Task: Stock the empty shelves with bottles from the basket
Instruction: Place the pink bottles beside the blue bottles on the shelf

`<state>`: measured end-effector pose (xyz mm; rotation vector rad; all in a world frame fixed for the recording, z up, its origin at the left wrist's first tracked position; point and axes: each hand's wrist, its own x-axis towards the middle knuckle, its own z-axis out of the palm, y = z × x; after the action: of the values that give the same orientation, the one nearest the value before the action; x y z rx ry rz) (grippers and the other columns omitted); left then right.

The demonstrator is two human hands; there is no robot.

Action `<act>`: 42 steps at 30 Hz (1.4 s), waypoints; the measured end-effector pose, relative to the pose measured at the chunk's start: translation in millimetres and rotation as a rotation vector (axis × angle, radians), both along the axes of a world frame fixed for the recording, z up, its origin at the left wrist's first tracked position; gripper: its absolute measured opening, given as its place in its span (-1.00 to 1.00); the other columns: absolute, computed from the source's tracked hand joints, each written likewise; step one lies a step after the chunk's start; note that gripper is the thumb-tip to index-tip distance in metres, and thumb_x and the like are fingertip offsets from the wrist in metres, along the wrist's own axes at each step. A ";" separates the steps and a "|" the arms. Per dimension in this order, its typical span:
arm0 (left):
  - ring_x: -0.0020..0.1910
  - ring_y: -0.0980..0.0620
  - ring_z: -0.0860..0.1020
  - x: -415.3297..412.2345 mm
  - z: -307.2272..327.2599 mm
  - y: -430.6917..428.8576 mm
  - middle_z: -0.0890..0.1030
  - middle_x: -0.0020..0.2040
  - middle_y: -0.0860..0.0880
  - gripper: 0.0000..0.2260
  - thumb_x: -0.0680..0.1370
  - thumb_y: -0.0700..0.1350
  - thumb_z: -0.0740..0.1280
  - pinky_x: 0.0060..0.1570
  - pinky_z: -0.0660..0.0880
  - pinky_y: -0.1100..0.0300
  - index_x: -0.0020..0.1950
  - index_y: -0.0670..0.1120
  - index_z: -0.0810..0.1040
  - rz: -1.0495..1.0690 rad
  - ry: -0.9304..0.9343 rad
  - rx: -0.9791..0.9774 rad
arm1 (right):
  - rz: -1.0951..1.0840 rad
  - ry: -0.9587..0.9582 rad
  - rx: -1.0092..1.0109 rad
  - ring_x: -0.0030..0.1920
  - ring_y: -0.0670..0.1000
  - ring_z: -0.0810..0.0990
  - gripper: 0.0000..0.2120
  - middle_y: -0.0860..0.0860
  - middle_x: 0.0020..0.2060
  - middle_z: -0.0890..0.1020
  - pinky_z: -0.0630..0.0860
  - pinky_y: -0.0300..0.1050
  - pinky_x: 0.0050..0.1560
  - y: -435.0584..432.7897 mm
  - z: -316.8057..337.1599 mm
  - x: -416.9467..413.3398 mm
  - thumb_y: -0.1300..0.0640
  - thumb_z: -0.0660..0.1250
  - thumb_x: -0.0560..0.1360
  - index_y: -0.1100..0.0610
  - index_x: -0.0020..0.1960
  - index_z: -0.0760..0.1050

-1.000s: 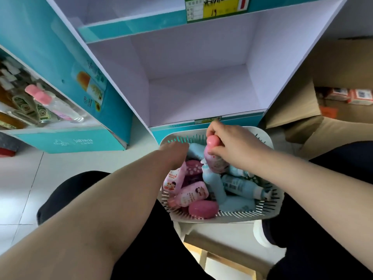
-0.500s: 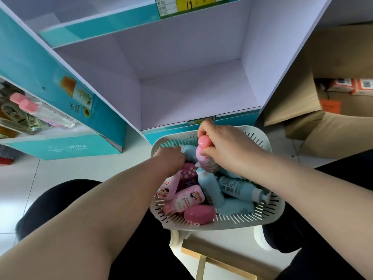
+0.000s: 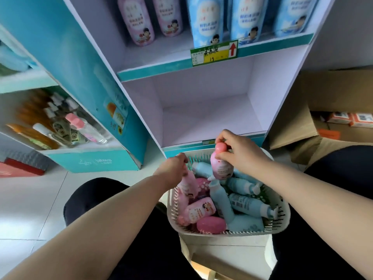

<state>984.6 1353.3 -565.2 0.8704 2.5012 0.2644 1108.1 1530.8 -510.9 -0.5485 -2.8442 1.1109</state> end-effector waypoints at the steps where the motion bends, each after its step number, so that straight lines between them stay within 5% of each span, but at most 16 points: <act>1: 0.00 -0.11 0.56 1.0 10.4 -2.7 0.61 0.07 -0.12 -0.75 0.57 -0.18 0.25 -0.09 0.40 0.19 0.25 -0.09 0.45 0.055 0.026 0.076 | -0.034 0.048 -0.017 -0.07 0.05 0.58 -0.73 -0.05 -0.09 0.62 0.45 -0.09 -0.13 -1.6 8.1 3.4 0.08 0.45 0.41 0.04 0.04 0.44; 8: 0.05 -0.15 0.57 16.4 108.0 -11.7 0.61 0.08 -0.14 -0.72 0.51 -0.16 0.36 0.06 0.49 0.07 0.21 -0.17 0.48 0.265 0.215 0.519 | -0.212 0.349 -0.040 -0.05 0.03 0.62 -0.73 -0.09 -0.08 0.65 0.53 0.01 0.02 -13.1 67.8 22.4 0.06 0.48 0.39 0.00 0.05 0.51; 13: 0.06 -0.08 0.53 15.1 187.1 -6.8 0.59 0.12 -0.08 -0.74 0.56 -0.15 0.31 -0.04 0.37 0.20 0.24 -0.14 0.46 0.291 0.333 0.671 | -0.214 0.444 0.041 0.03 0.07 0.59 -0.74 -0.07 0.03 0.65 0.53 0.02 0.01 -15.8 123.5 19.5 -0.02 0.40 0.45 -0.06 0.11 0.47; 19: 0.03 -0.10 0.54 -2.2 265.9 10.3 0.58 0.11 -0.08 -0.75 0.56 -0.12 0.28 0.05 0.52 0.05 0.22 -0.13 0.46 0.310 0.467 0.805 | -0.231 0.546 0.076 -0.01 0.06 0.58 -0.79 -0.05 0.03 0.65 0.53 -0.02 -0.05 -6.1 167.9 13.6 -0.02 0.36 0.49 -0.05 0.10 0.44; 27: -0.07 -0.04 0.49 -50.6 308.7 64.5 0.55 0.07 -0.06 -0.79 0.61 -0.14 0.17 -0.06 0.48 0.11 0.23 -0.11 0.42 0.382 0.615 0.790 | -0.194 0.555 0.054 -0.01 0.05 0.60 -0.80 -0.06 0.02 0.65 0.54 0.00 -0.04 18.1 160.5 -8.8 0.00 0.35 0.49 -0.10 0.09 0.44; 38: -0.04 -0.24 0.55 -98.3 280.6 119.2 0.60 0.01 -0.17 -0.81 0.59 -0.10 0.17 -0.05 0.55 -0.12 0.17 -0.14 0.38 0.282 0.650 0.654 | -0.187 0.508 0.054 -0.04 0.02 0.59 -0.82 -0.09 -0.04 0.65 0.50 -0.06 -0.08 53.9 140.8 -26.6 -0.05 0.34 0.50 -0.09 0.08 0.44; 42: 0.07 -0.17 0.53 -99.3 270.5 112.4 0.51 0.18 -0.14 -0.51 0.47 -0.20 0.36 0.08 0.51 -0.01 0.36 -0.03 0.30 0.190 0.560 0.622 | -0.222 0.531 0.053 -0.02 0.05 0.60 -0.80 -0.08 -0.01 0.65 0.54 -0.01 -0.05 47.4 141.0 -28.6 -0.02 0.36 0.49 -0.07 0.10 0.46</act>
<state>885.3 1465.7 -294.6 1.0428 3.0841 1.0296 1079.5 1578.2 -369.9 -0.4655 -2.2889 0.9637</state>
